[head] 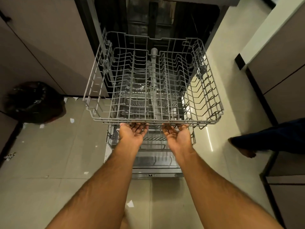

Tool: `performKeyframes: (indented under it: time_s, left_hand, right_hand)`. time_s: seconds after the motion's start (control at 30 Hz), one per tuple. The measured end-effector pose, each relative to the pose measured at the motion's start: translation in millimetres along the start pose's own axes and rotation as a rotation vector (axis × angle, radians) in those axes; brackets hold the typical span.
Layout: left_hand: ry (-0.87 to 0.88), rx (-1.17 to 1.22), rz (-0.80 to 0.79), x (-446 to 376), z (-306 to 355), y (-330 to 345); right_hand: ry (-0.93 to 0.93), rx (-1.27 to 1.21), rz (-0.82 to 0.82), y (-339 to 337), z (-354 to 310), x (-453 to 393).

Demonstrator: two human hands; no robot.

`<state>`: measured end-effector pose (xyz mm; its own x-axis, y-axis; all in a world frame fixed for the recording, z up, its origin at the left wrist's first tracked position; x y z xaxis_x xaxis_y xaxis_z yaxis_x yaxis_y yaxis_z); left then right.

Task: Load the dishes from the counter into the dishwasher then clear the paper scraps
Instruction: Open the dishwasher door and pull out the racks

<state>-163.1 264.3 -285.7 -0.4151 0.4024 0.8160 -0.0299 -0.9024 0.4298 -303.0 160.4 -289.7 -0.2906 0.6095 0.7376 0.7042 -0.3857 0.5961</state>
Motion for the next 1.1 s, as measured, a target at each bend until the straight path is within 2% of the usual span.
performKeyframes:
  time_s: [0.7, 0.97, 1.1]
  left_hand:
    - [0.038, 0.049, -0.019, 8.0, -2.7, -4.1]
    - [0.035, -0.174, 0.017, 25.4, 13.0, -20.4]
    - [0.078, -0.34, 0.118, 37.3, 27.4, -30.7]
  right_hand:
    - [-0.009, 0.003, -0.024, -12.2, -10.4, 4.2]
    - [-0.06, 0.147, -0.016, -9.5, -15.7, 15.7]
    - [-0.215, 0.361, 0.08, -8.4, -25.9, 30.8]
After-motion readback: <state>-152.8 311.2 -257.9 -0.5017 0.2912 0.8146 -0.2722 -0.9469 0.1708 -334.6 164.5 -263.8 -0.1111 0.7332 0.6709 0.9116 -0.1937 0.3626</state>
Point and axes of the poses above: each hand's wrist, its own x-axis away from the middle knuckle, its own y-axis out of the palm, z = x × y, the point moved 7 cm from there along -x, towards the middle knuckle, and after that the axes turned 10 degrees about -x, right-handed, at the moved point
